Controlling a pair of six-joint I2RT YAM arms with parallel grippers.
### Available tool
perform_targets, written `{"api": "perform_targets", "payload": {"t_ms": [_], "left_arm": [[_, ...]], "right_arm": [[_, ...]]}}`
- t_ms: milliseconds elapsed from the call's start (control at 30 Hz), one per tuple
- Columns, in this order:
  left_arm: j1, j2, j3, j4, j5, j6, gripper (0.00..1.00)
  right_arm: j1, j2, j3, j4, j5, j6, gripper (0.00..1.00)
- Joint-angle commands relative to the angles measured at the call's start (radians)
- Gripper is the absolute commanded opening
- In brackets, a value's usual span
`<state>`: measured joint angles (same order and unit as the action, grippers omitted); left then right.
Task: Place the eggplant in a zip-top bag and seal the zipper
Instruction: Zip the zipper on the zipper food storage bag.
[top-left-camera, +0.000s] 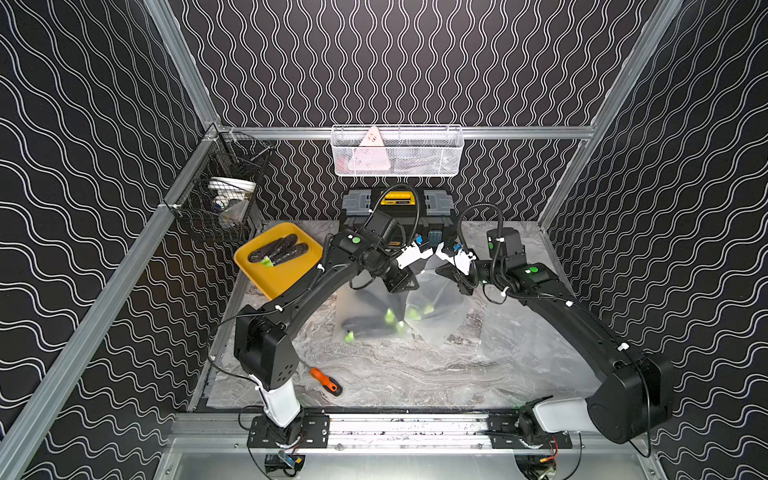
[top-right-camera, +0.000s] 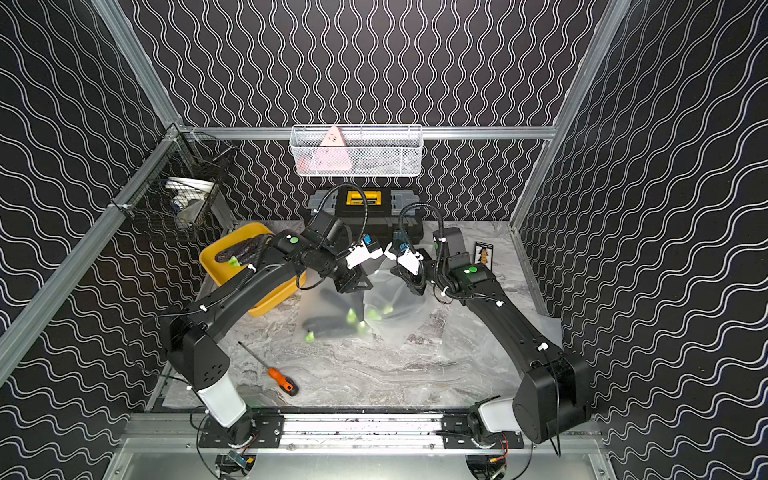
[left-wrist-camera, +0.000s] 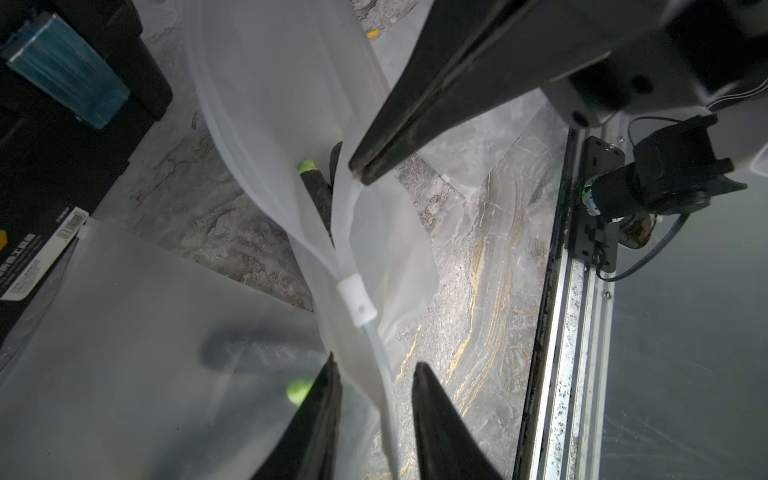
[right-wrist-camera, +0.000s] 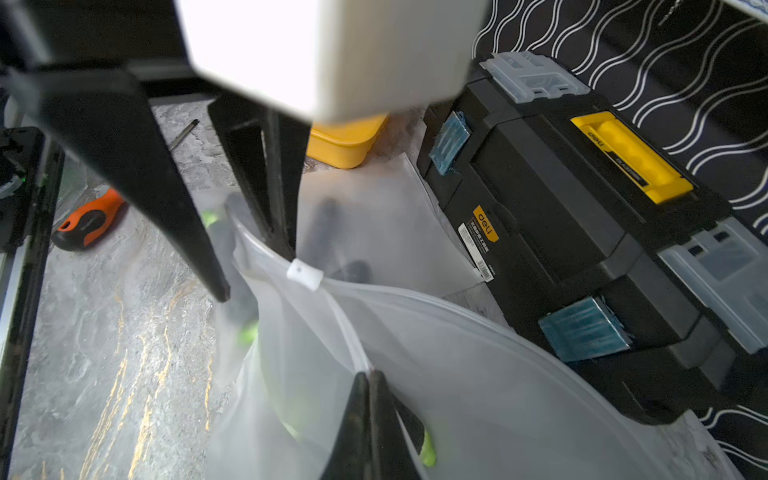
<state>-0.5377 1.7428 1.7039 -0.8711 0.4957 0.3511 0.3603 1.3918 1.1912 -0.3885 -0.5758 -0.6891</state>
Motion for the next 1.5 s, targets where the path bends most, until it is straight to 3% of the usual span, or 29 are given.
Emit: {"api": "perform_targets", "payload": {"t_ms": [0,400,567,667,733,800,1067,1467], "left_arm": [[0.001,-0.023,-0.036,0.101,-0.038,-0.084,0.35],[0.008,-0.107,-0.173,0.331,-0.054,-0.168,0.32],[0.014,-0.103,-0.18,0.334,0.019,-0.153,0.09],[0.013,-0.101,-0.185,0.319,0.053,-0.122,0.0],[0.013,-0.101,-0.185,0.304,0.072,-0.1,0.0],[0.012,-0.103,-0.18,0.29,0.09,-0.081,0.0],[0.009,-0.099,-0.141,0.237,0.133,-0.025,0.0],[0.0,-0.081,-0.093,0.167,0.141,0.03,0.0]], "right_arm": [[0.006,0.001,0.016,-0.008,0.042,0.083,0.0],[0.023,0.01,0.046,-0.04,0.03,0.087,0.0],[0.026,0.024,0.047,-0.036,0.025,0.083,0.0],[0.026,0.021,0.044,-0.014,0.02,0.066,0.25],[0.026,0.007,0.046,-0.003,0.002,0.039,0.37],[0.026,-0.003,0.052,0.008,-0.025,0.013,0.4],[0.032,0.051,0.122,-0.072,-0.129,-0.121,0.43],[0.039,0.071,0.136,-0.072,-0.193,-0.163,0.43]]}}
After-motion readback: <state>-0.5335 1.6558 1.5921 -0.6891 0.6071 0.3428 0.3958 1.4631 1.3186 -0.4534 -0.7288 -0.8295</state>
